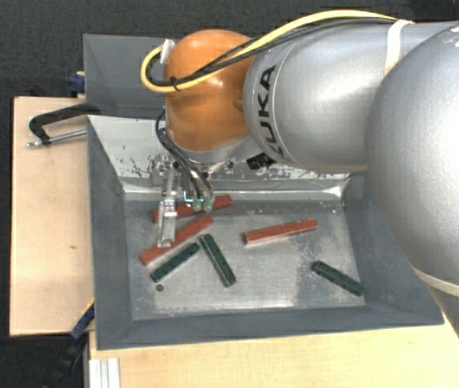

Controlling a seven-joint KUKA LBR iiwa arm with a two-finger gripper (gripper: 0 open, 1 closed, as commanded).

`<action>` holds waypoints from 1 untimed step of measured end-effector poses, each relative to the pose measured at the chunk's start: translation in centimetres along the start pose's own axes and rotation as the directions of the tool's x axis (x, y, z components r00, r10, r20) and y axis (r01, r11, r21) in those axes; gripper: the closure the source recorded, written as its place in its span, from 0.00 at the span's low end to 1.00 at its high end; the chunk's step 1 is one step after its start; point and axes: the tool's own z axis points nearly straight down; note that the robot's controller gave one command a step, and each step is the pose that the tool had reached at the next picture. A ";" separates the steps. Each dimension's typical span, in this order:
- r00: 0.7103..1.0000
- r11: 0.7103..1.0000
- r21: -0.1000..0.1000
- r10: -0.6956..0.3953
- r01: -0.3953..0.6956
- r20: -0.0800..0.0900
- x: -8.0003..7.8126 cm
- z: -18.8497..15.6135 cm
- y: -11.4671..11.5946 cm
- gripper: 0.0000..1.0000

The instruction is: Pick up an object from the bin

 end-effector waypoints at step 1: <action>1.000 1.000 -0.002 0.003 -0.003 0.008 -0.2 -0.5 -0.1 0.00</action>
Offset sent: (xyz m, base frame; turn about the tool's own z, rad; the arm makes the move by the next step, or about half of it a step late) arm 0.0230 -0.0428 -0.1075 -0.1049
